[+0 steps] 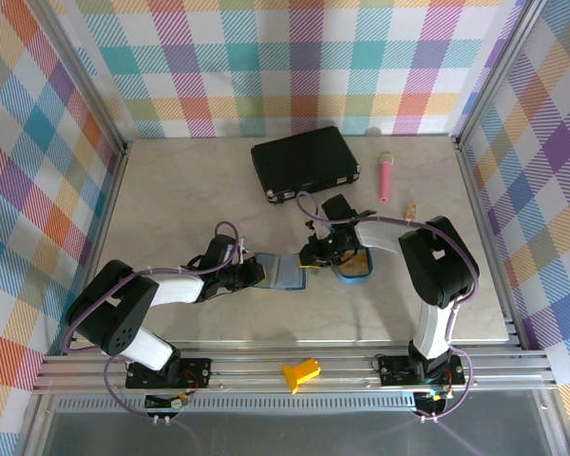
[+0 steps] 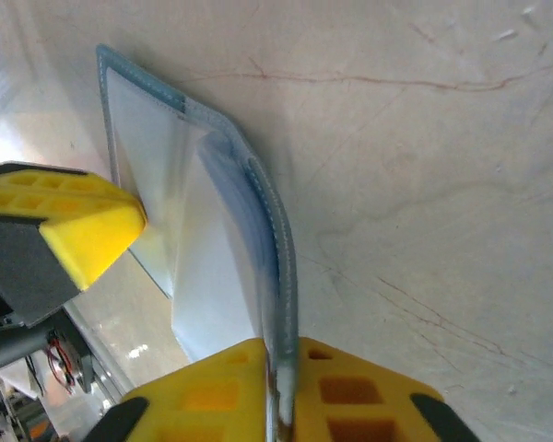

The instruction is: Put the credit cards into the card holder

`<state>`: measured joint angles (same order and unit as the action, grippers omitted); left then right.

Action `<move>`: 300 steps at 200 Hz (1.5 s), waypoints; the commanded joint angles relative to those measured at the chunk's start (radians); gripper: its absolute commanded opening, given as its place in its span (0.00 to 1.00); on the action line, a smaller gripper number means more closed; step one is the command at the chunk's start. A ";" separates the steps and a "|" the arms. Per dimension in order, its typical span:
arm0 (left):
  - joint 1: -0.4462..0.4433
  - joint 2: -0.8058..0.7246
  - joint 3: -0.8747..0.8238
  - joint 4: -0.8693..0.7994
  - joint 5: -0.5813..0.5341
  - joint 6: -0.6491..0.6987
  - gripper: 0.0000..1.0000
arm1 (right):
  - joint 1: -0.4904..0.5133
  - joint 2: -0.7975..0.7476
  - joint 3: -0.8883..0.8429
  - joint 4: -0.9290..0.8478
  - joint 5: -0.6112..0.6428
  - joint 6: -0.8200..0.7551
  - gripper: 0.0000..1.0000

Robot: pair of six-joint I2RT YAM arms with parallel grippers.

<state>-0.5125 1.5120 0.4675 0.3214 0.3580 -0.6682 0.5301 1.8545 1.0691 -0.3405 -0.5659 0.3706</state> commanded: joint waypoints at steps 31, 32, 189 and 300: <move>0.014 -0.004 -0.025 0.051 0.046 -0.025 0.00 | 0.006 -0.022 0.024 -0.042 0.075 -0.027 0.35; 0.014 -0.004 -0.026 0.053 0.046 -0.026 0.00 | 0.006 -0.025 0.025 -0.044 0.077 -0.027 0.35; 0.014 -0.052 -0.038 -0.040 -0.034 -0.006 0.00 | 0.156 -0.125 0.066 -0.101 0.139 -0.015 0.40; 0.014 -0.068 -0.062 -0.018 -0.023 -0.017 0.00 | 0.137 0.010 0.058 -0.072 0.136 0.098 0.37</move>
<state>-0.5114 1.4685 0.4286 0.3172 0.3492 -0.6884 0.6792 1.8465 1.1328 -0.4191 -0.4114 0.4374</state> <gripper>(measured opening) 0.050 0.372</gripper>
